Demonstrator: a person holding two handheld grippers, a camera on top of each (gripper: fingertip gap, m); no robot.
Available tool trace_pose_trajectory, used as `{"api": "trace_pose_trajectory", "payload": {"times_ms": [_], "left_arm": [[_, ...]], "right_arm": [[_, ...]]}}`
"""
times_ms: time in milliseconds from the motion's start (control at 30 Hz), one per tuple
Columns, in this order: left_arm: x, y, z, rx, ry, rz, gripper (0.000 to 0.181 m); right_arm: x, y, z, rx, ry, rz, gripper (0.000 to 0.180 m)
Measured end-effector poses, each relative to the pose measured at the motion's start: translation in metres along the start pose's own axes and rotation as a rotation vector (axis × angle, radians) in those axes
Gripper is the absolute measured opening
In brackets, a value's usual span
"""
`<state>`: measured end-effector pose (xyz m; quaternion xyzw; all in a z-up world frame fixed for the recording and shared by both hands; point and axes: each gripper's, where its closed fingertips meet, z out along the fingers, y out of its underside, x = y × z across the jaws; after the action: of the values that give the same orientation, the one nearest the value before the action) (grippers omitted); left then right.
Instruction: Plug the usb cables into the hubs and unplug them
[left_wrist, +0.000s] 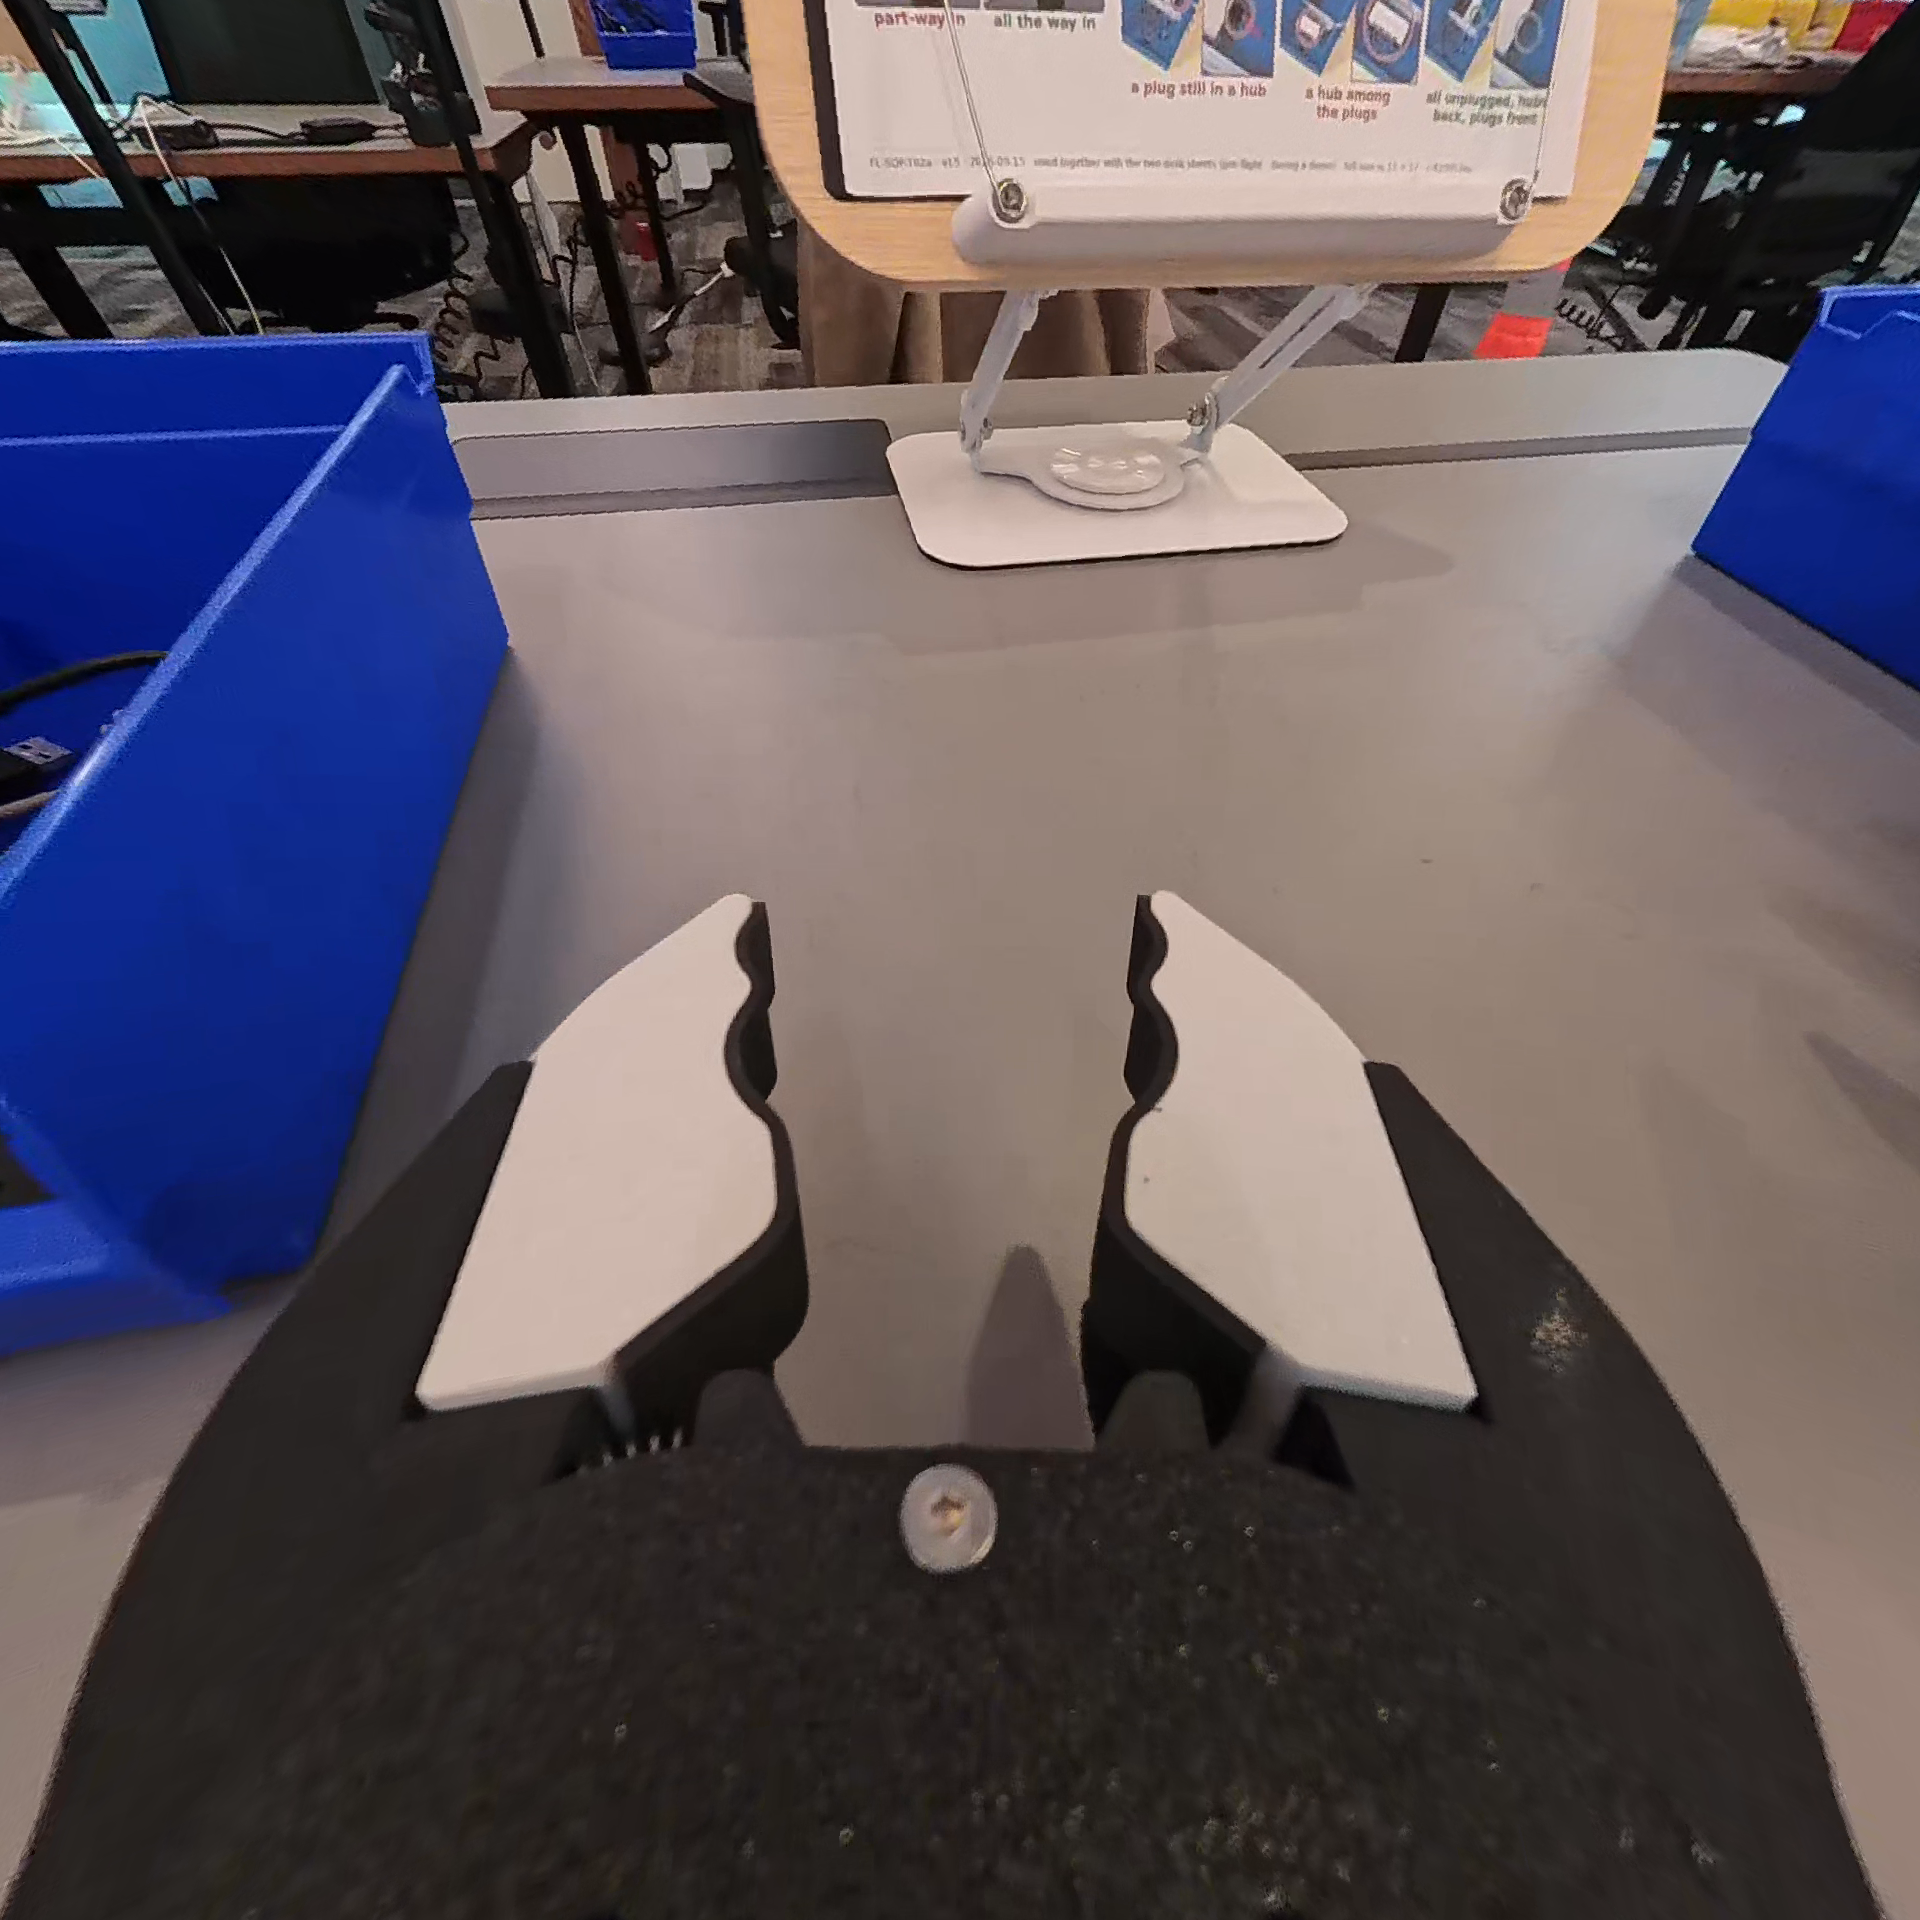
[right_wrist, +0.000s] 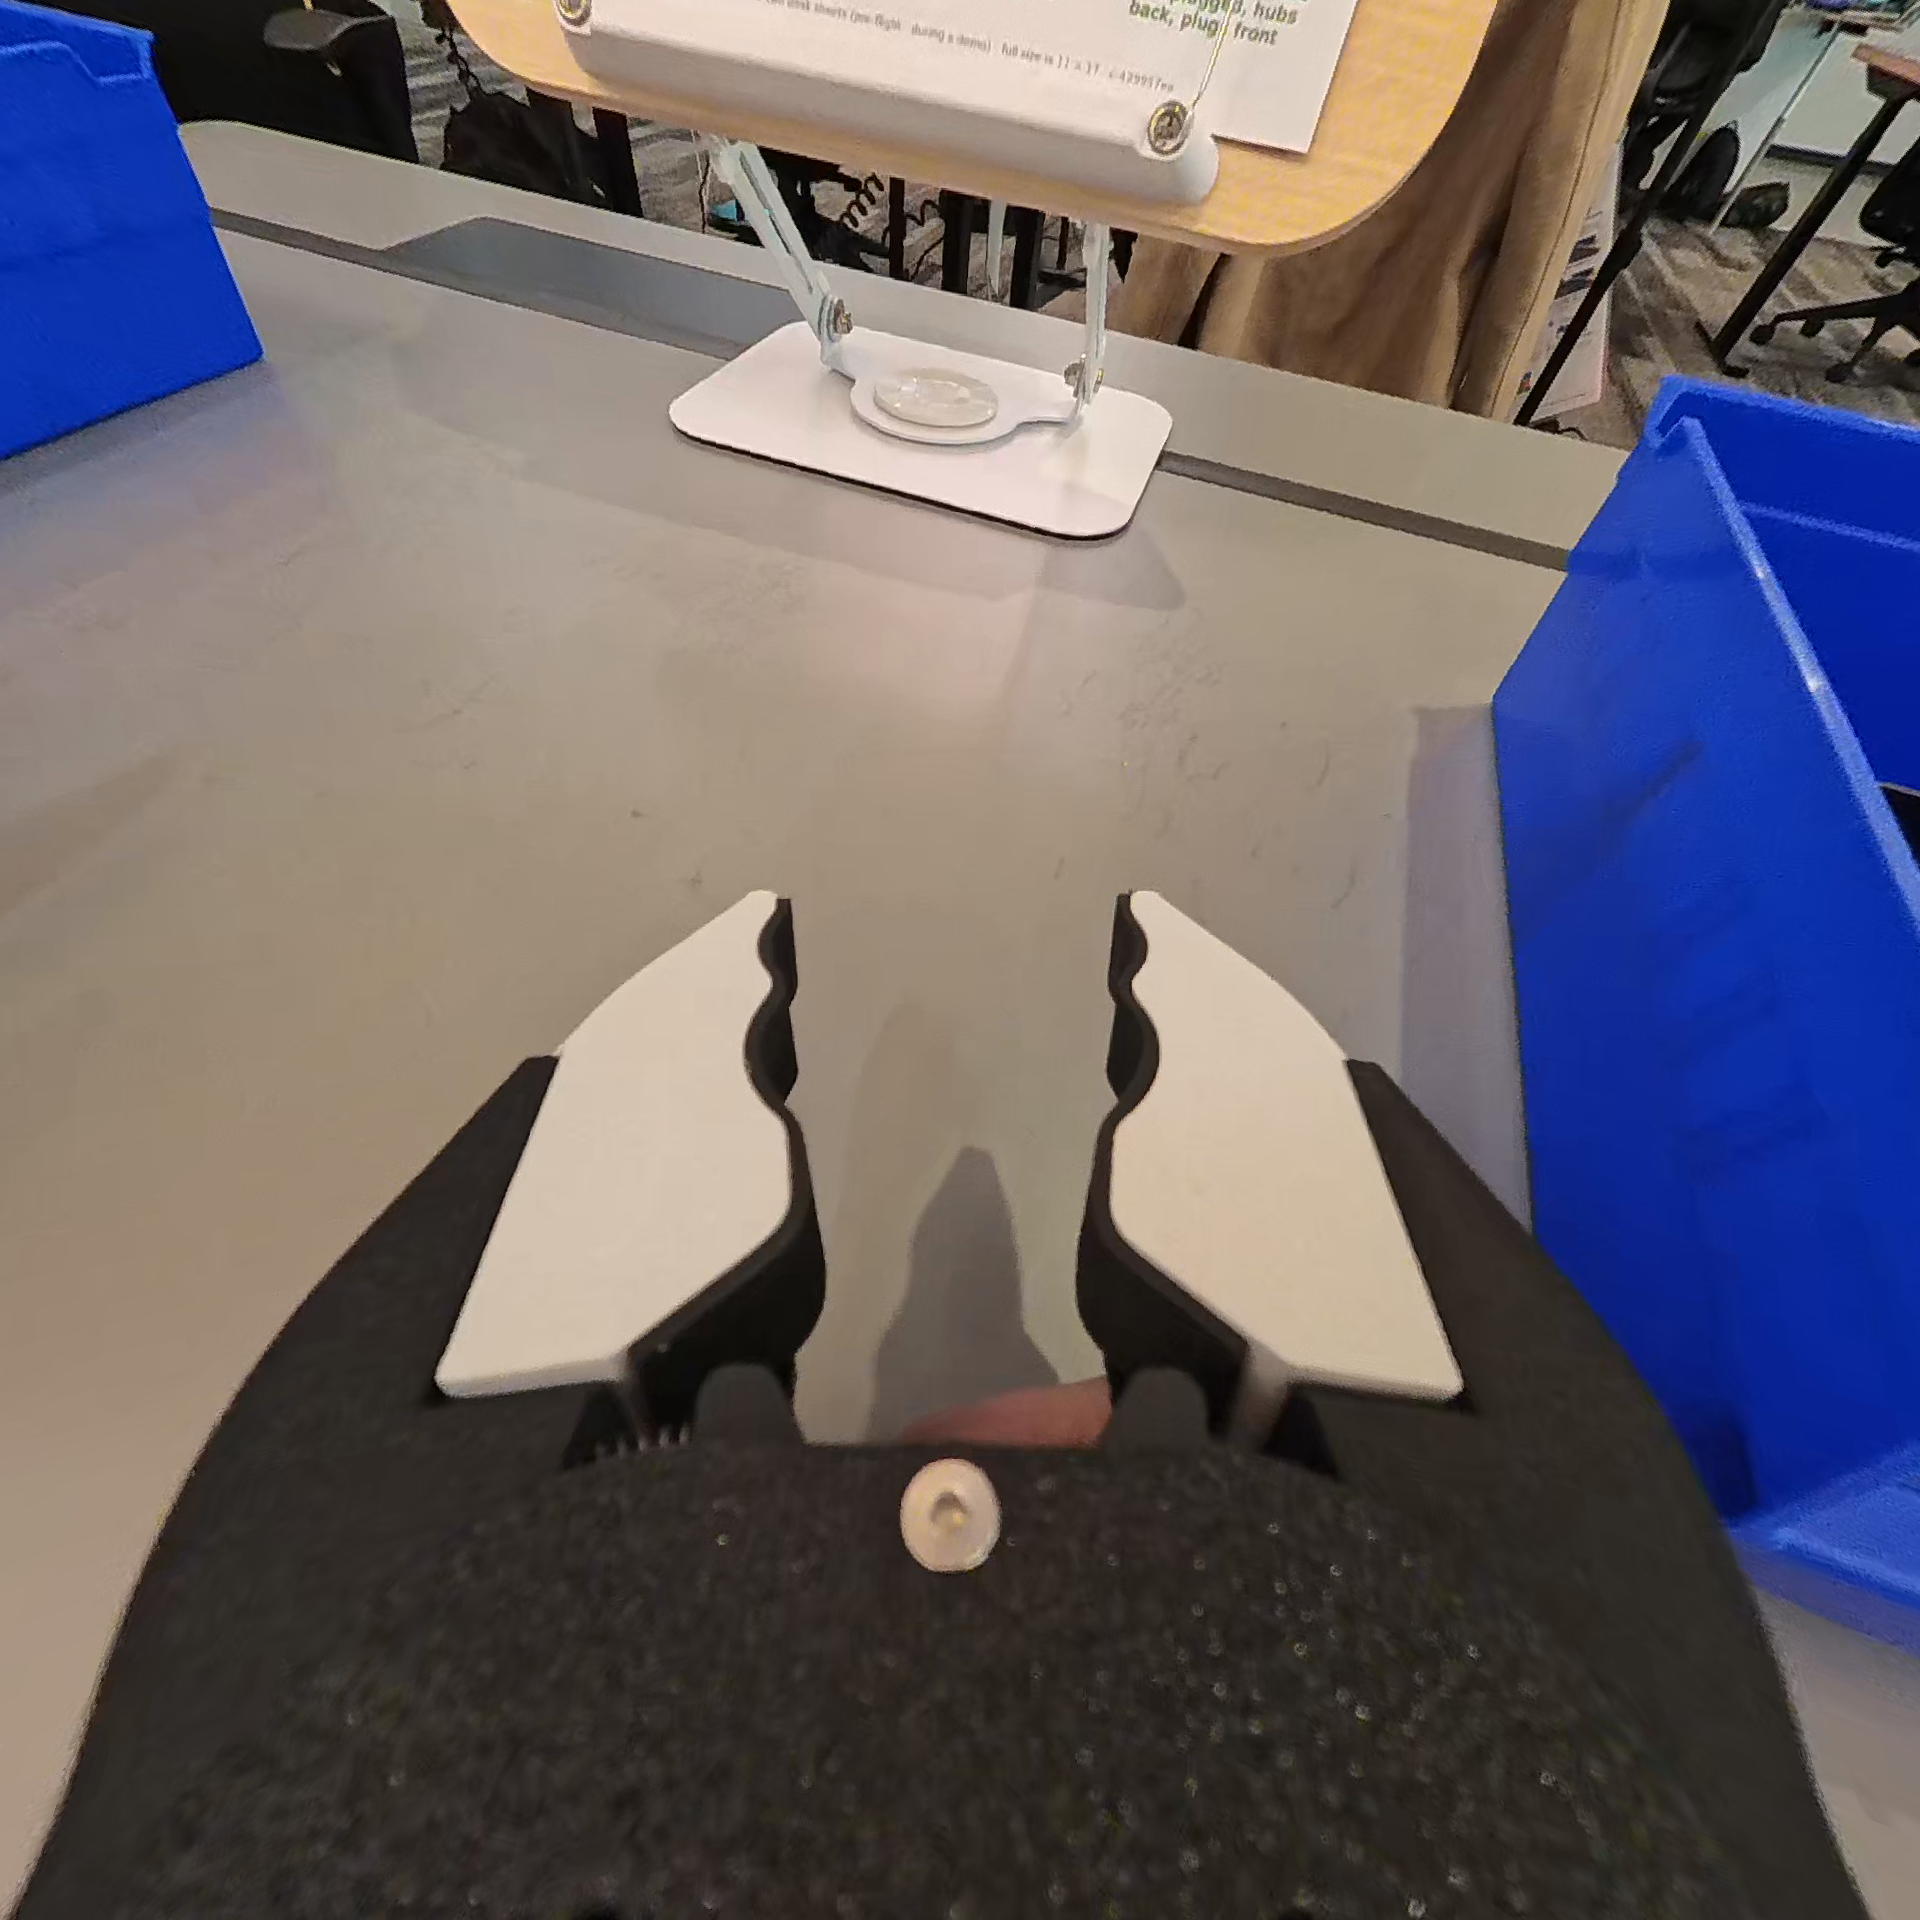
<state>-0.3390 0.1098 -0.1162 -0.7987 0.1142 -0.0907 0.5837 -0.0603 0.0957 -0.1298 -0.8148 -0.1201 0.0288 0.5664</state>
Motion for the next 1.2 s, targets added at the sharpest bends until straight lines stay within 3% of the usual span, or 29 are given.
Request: {"api": "trace_pose_trajectory", "payload": {"times_ms": [333, 433, 567, 667, 800, 967, 1200], "left_arm": [[0.007, 0.006, 0.003, -0.046, 0.045, -0.016, 0.064], [0.005, -0.005, -0.015, -0.064, 0.059, -0.01, 0.064], [-0.035, -0.034, -0.058, -0.146, 0.049, -0.037, 0.064], [-0.085, -0.052, -0.067, -0.266, 0.045, -0.076, 0.065], [-0.165, -0.076, -0.027, -0.37, -0.025, -0.058, 0.057], [-0.23, -0.06, 0.05, -0.592, -0.001, 0.0, 0.048], [-0.286, -0.012, 0.09, -0.932, -0.105, 0.4, 0.043]], "right_arm": [[-0.002, 0.001, 0.0, -0.001, -0.003, -0.02, 0.057], [-0.002, 0.001, 0.0, -0.003, -0.009, -0.014, 0.057], [0.0, 0.001, -0.002, 0.0, -0.017, 0.002, 0.058], [0.0, 0.001, -0.002, -0.001, -0.023, 0.011, 0.057], [-0.002, 0.001, 0.001, -0.009, -0.029, -0.003, 0.057], [-0.005, 0.0, 0.006, -0.012, -0.037, -0.02, 0.057], [-0.006, -0.001, 0.007, -0.012, -0.046, -0.02, 0.056]]}}
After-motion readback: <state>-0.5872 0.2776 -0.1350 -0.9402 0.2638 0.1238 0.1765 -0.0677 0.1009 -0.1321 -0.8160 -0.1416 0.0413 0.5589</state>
